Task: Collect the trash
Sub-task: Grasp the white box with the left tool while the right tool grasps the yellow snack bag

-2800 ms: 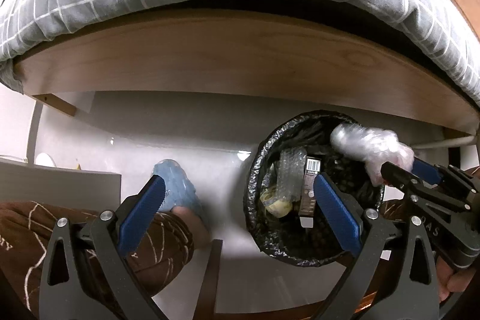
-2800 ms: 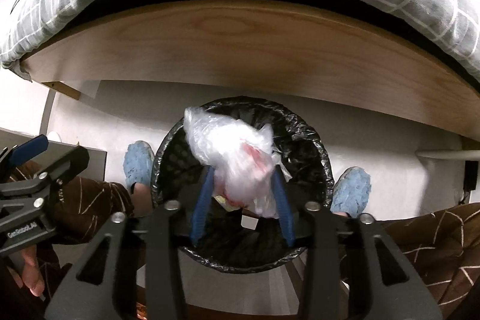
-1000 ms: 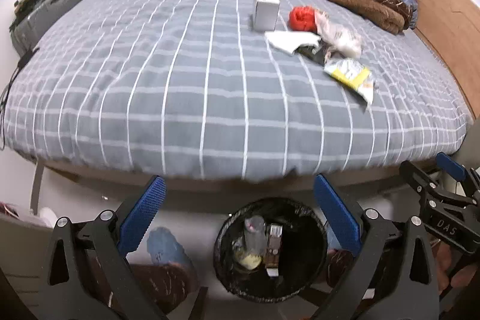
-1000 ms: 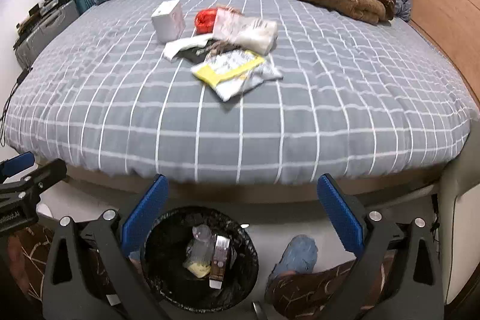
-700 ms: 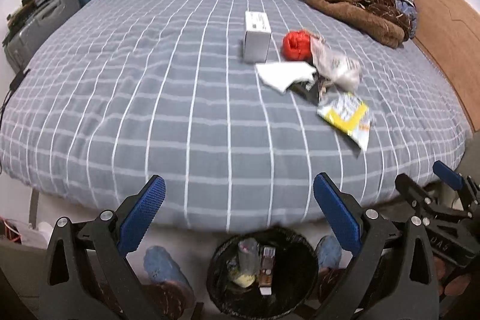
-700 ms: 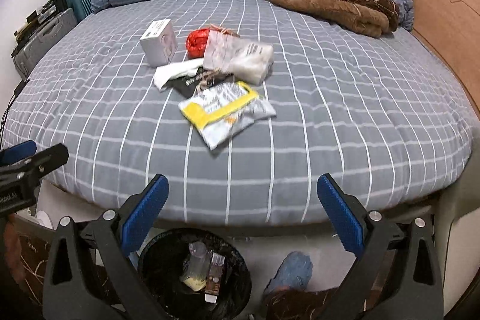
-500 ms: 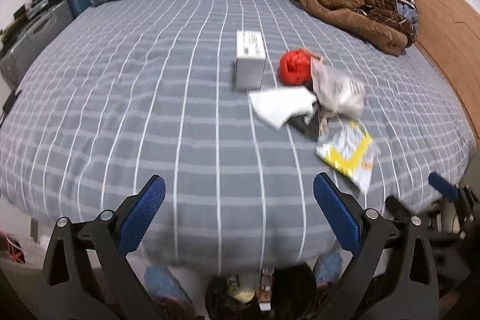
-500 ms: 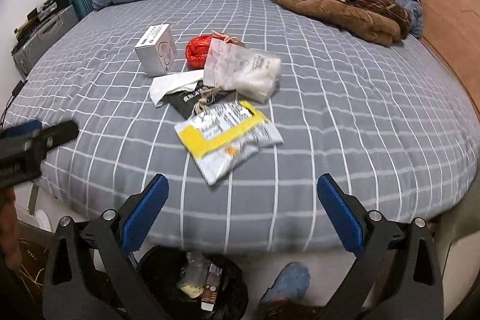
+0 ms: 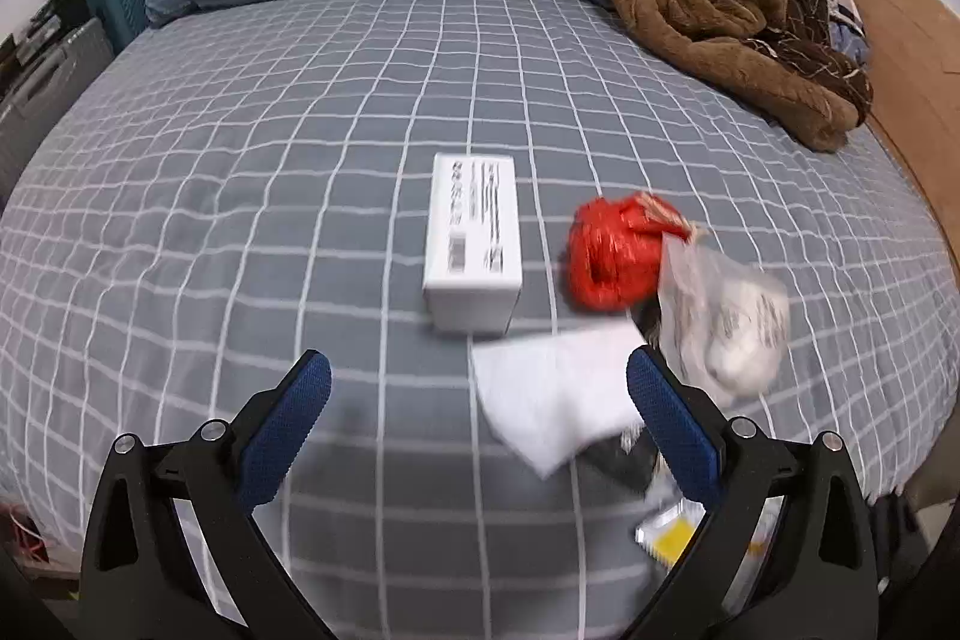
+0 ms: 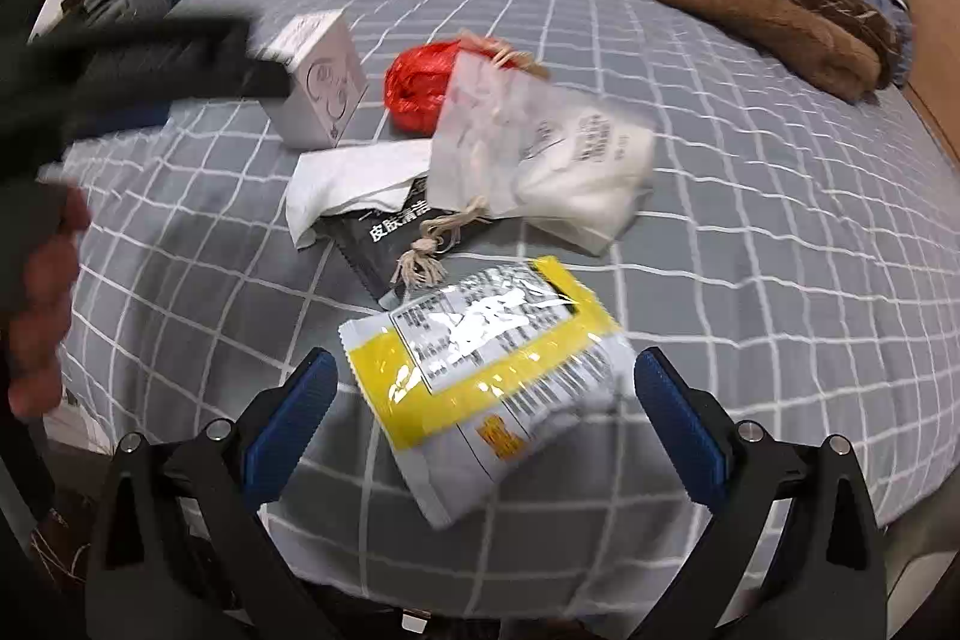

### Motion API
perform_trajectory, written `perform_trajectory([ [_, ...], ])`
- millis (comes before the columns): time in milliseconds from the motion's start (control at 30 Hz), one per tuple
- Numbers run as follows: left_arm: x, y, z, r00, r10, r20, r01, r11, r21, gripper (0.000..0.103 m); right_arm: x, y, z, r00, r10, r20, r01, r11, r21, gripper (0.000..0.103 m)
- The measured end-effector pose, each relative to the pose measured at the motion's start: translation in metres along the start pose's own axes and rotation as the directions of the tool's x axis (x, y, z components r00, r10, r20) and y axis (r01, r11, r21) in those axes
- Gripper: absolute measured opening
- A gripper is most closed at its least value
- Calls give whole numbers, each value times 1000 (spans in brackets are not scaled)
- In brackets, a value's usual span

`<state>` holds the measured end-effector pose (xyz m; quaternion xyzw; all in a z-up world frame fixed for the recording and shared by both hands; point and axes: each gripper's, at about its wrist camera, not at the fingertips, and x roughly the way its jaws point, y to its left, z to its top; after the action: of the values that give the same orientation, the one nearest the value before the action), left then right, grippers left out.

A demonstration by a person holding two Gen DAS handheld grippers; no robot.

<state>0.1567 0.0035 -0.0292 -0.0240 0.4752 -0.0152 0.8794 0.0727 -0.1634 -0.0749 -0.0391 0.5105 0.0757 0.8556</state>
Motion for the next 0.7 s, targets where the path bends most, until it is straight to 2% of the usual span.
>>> perform_trajectory([
  [167,23,-5,15,1000,18,-8,-18,1000,10,95,21,2,4,999,9,-35,-9,1000,1,95],
  [300,39,-4,21,999,20,-40,-20,1000,-4,79,26,-1,4,999,27,-41,-27,1000,10,95],
  [333,41,-4,21,999,20,-48,-20,1000,-2,71,26,-2,4,999,32,-40,-31,999,13,93],
  [367,44,-3,22,998,20,-52,-20,1000,-4,68,26,-2,4,999,36,-39,-35,999,16,85],
  [433,45,-1,22,998,23,-56,-23,1000,-6,49,26,-3,4,999,23,-43,-22,1000,11,77],
  [500,47,-1,22,998,32,-60,-32,999,2,40,28,-6,5,998,23,-51,-23,1000,5,69],
  [567,47,-2,23,998,33,-60,-33,999,7,40,30,-7,4,998,23,-62,-22,1000,6,63],
  [700,46,1,22,998,27,-65,-28,1000,-8,39,32,-6,2,997,19,-77,-20,1000,-17,60],
])
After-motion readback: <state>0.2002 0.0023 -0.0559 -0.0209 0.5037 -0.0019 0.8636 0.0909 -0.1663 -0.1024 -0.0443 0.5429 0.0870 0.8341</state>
